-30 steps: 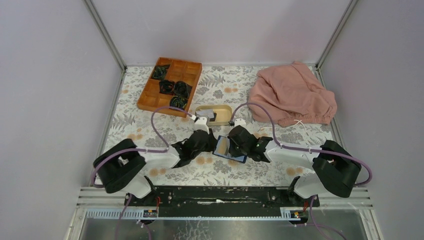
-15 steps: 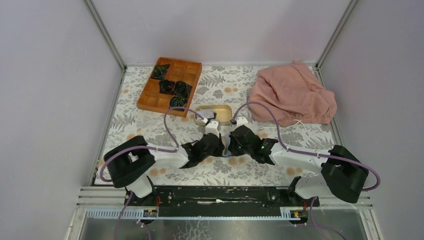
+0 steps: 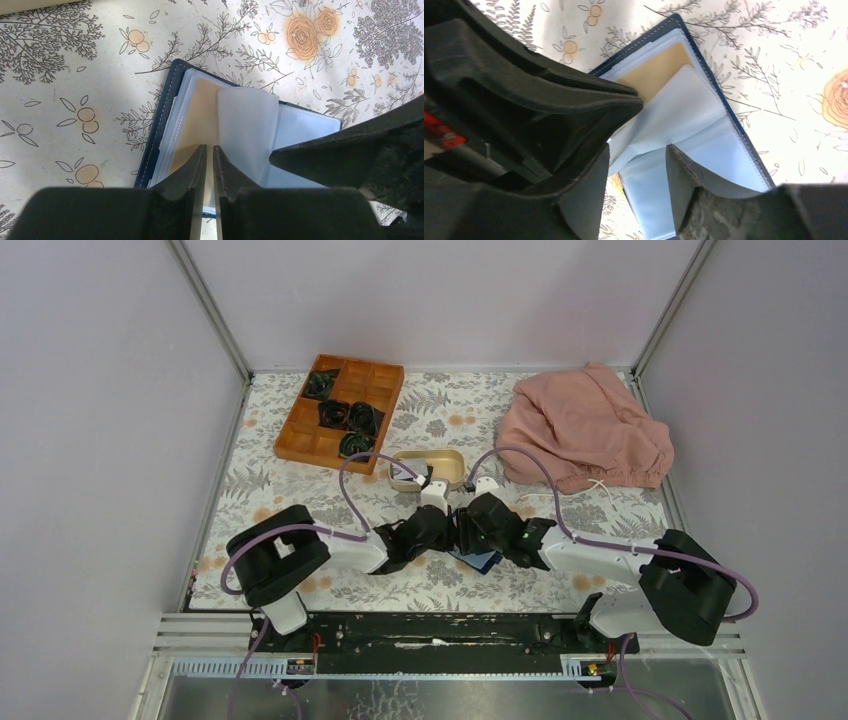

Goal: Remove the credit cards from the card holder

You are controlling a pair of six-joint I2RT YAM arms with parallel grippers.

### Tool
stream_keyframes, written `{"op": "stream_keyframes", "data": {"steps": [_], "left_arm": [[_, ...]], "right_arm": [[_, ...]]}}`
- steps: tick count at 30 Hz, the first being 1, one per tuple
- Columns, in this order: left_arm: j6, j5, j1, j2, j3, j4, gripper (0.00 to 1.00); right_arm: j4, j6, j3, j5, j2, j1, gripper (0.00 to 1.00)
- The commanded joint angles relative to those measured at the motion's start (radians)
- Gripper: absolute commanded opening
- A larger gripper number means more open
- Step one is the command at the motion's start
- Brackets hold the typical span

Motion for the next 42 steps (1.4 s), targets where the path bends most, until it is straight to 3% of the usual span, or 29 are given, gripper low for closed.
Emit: {"op": "stream_keyframes", "data": {"steps": [1, 5, 14, 22, 27, 33, 35, 39, 42], "left_arm": [[0.009, 0.039, -0.008, 0.041, 0.005, 0.006, 0.17], [0.001, 0.063, -0.007, 0.054, -0.002, 0.03, 0.17], [-0.01, 0.124, -0.01, -0.02, -0.022, 0.06, 0.16], [-0.018, 0.158, -0.026, -0.067, -0.036, 0.086, 0.16], [-0.015, 0.182, -0.045, -0.051, -0.034, 0.106, 0.16], [-0.029, 0.242, -0.064, 0.027, 0.01, 0.14, 0.16], [-0.036, 0.238, -0.065, 0.049, 0.019, 0.141, 0.16], [-0.038, 0.239, -0.064, 0.083, 0.047, 0.134, 0.16], [-0.038, 0.24, -0.065, 0.099, 0.069, 0.125, 0.16]], "right_arm": [[0.02, 0.003, 0.01, 0.01, -0.053, -0.001, 0.58], [-0.01, 0.019, -0.006, 0.062, -0.13, -0.001, 0.63], [-0.126, 0.065, -0.055, 0.278, -0.36, -0.001, 0.63], [-0.178, 0.118, -0.099, 0.331, -0.381, -0.009, 0.63], [-0.138, 0.191, -0.176, 0.246, -0.451, -0.011, 0.44], [-0.137, 0.226, -0.225, 0.095, -0.511, -0.01, 0.01], [-0.127, 0.218, -0.233, 0.003, -0.494, 0.003, 0.0], [-0.178, 0.277, -0.203, 0.076, -0.413, 0.146, 0.0], [-0.133, 0.319, -0.224, 0.064, -0.365, 0.178, 0.0]]}}
